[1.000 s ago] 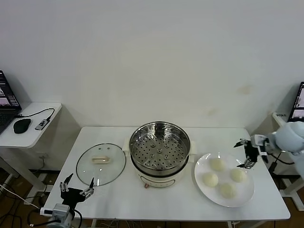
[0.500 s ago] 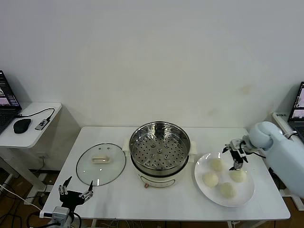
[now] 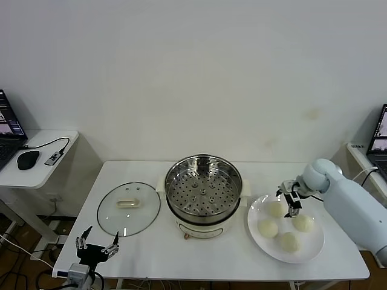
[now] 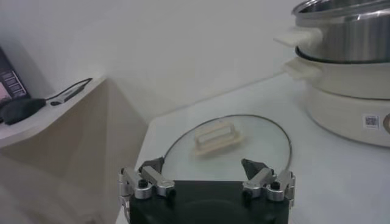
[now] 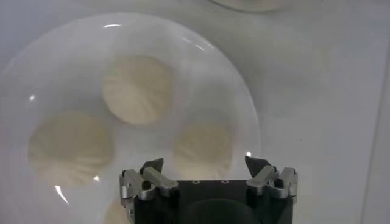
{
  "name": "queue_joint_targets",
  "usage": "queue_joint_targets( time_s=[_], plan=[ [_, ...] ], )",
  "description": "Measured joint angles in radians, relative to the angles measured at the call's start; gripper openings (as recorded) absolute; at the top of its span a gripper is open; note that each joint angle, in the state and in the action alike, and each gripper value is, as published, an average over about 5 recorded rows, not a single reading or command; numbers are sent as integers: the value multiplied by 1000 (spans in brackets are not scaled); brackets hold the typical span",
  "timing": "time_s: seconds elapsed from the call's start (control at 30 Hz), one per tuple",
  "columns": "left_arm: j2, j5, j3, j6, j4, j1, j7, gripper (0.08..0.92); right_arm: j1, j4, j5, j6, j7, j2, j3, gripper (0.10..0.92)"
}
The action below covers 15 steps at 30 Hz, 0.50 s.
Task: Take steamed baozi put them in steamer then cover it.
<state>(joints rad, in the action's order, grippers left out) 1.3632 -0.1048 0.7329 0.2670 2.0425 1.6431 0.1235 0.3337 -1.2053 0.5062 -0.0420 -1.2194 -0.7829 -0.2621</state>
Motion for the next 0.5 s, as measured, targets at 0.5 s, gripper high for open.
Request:
queue_joint_targets(
  time_s=[0.5],
  plan=[
    [0,-3,-4,0,-9,-1,0,823,14,27,19,-16,30,-21,-3,812]
  ],
)
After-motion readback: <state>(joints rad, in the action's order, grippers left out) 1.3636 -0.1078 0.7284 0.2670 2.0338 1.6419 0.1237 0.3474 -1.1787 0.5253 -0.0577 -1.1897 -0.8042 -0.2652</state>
